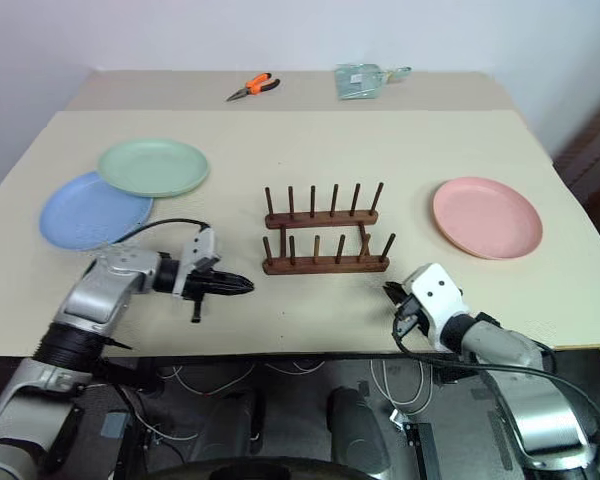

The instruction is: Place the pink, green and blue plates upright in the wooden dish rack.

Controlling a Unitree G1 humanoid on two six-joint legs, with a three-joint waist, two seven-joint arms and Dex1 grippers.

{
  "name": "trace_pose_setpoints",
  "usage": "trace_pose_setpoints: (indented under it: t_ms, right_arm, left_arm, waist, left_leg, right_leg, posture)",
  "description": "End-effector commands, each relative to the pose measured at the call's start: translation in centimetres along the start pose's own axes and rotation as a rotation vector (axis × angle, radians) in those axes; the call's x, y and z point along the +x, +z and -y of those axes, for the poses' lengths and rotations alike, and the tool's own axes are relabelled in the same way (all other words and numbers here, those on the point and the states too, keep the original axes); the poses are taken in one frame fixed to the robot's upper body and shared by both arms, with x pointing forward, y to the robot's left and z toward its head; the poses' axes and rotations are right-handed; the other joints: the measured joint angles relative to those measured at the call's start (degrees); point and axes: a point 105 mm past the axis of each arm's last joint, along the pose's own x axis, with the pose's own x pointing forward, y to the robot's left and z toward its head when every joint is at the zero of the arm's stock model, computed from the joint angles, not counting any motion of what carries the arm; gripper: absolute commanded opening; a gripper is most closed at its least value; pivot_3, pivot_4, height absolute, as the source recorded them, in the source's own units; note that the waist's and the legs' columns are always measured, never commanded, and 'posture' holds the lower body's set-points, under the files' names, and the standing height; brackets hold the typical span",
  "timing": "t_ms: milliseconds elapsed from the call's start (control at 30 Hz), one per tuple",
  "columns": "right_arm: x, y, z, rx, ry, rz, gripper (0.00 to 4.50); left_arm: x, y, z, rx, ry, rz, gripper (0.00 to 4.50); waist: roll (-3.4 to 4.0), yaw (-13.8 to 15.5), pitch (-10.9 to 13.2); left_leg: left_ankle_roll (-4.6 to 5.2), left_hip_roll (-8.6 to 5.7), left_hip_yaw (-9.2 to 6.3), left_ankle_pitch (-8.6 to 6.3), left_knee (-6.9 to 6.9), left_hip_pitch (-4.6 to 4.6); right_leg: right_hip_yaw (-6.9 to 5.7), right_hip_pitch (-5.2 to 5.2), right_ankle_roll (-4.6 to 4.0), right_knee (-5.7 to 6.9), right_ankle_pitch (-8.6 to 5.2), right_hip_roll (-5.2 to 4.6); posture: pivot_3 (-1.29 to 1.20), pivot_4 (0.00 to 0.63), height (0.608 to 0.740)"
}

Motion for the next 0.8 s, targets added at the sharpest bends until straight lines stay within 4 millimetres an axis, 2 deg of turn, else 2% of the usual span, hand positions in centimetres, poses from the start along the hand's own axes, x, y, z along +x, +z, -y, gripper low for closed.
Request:
trace_pose_setpoints:
  t_ms: [33,100,200,433,600,767,800]
  right_arm:
    - [1.0,-0.2,0.1,-0.004,-0.024,-0.01,0.0]
    - [2.2,-0.2,0.4,0.009,-0.048,-0.01,0.0]
    - [3.9,-0.2,1.6,0.024,-0.114,-0.012,0.0]
    - [5.7,0.5,4.0,0.051,-0.185,0.01,0.0]
    - [6.0,1.2,5.1,0.05,-0.211,0.03,0.0]
    - [4.9,1.4,5.4,0.019,-0.21,0.037,0.0]
    - [4.2,1.5,5.5,0.006,-0.205,0.037,0.51]
  left_arm:
    - [1.4,-0.4,-0.2,-0.019,0.04,-0.012,0.4]
    - [2.4,-0.2,-0.8,-0.018,0.082,0.013,0.4]
    - [3.8,-0.1,-2.8,-0.036,0.19,0.035,0.4]
    - [5.5,0.3,-5.3,-0.014,0.269,0.052,0.4]
    - [5.5,0.6,-7.2,-0.016,0.323,0.055,0.4]
    - [5.5,0.3,-6.9,-0.013,0.287,0.066,0.4]
    - [5.4,0.2,-6.6,-0.011,0.274,0.066,0.33]
  waist:
    - [0.0,0.0,0.0]
    - [0.0,-0.1,0.0]
    - [-0.01,-0.1,0.0]
    - [0.02,-0.1,-0.1]
    - [0.03,-0.2,-0.1]
    - [0.05,-0.3,-0.1]
    - [0.05,-0.3,-0.1]
  left_leg:
    - [0.0,0.0,0.0,0.0,0.01,0.0]
    - [0.01,-0.01,0.0,0.0,0.02,0.01]
    - [0.01,-0.01,-0.01,-0.01,0.18,0.06]
    - [0.02,-0.04,-0.12,-0.01,0.42,0.1]
    - [0.02,-0.04,-0.13,-0.01,0.41,0.11]
    - [0.05,-0.05,-0.13,-0.03,0.39,0.11]
    - [0.05,-0.04,-0.14,-0.03,0.38,0.11]
  right_leg:
    - [0.0,0.0,0.0,0.0,0.0,0.0]
    - [0.0,0.02,0.0,0.0,0.0,0.0]
    - [0.0,0.1,0.01,0.07,0.02,0.02]
    - [-0.03,0.33,0.0,0.08,0.06,0.06]
    - [-0.03,0.36,0.04,0.09,0.07,0.08]
    - [-0.03,0.35,0.07,0.08,0.08,0.08]
    - [-0.03,0.34,0.07,0.08,0.08,0.09]
  posture:
    - [0.0,0.15,0.732]
    - [0.0,0.15,0.732]
    - [0.0,0.15,0.732]
    - [0.0,0.15,0.732]
    - [0.0,0.15,0.732]
    - [0.0,0.15,0.732]
    - [0.0,0.15,0.732]
